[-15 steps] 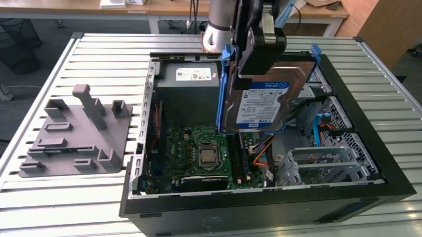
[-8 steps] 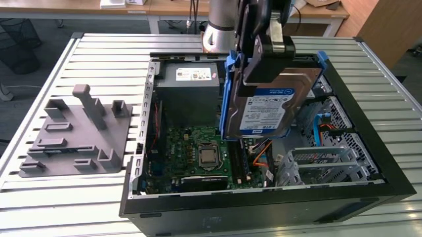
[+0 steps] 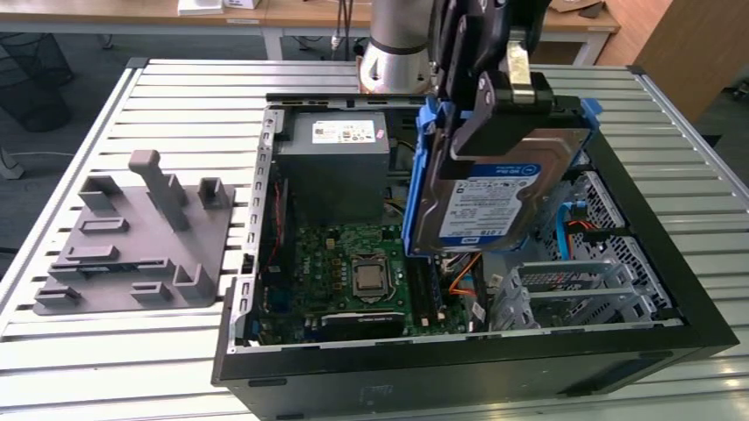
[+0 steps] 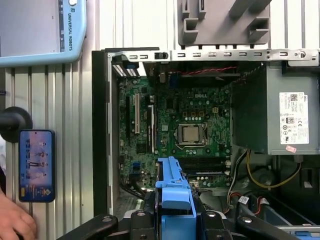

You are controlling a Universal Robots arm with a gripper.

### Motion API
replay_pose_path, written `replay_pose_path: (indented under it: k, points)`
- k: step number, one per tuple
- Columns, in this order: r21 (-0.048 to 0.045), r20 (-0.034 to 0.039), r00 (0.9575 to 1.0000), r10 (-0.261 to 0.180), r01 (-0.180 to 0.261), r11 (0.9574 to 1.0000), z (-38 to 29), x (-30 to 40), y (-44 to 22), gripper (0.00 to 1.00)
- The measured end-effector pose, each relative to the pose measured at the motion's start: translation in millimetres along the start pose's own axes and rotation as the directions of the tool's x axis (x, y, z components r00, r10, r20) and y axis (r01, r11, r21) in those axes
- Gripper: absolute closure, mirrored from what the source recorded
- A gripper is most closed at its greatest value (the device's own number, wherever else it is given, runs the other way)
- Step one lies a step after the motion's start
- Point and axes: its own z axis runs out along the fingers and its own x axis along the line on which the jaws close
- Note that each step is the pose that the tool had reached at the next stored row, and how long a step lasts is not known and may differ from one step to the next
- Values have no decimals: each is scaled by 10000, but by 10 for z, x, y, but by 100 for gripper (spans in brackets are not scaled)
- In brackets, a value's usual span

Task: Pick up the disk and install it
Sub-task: 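Insert the disk into the insertion slot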

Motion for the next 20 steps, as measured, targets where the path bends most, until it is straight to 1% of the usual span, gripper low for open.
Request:
replay_pose_path:
  k: [12,14,20]
  points:
    - [0,-15,10000,2,-2,10000,0,35,-185,63]
    - [1,-14,10000,3,-3,10000,0,36,-199,63]
    - [1,-14,10000,12,-12,10000,0,62,-208,63]
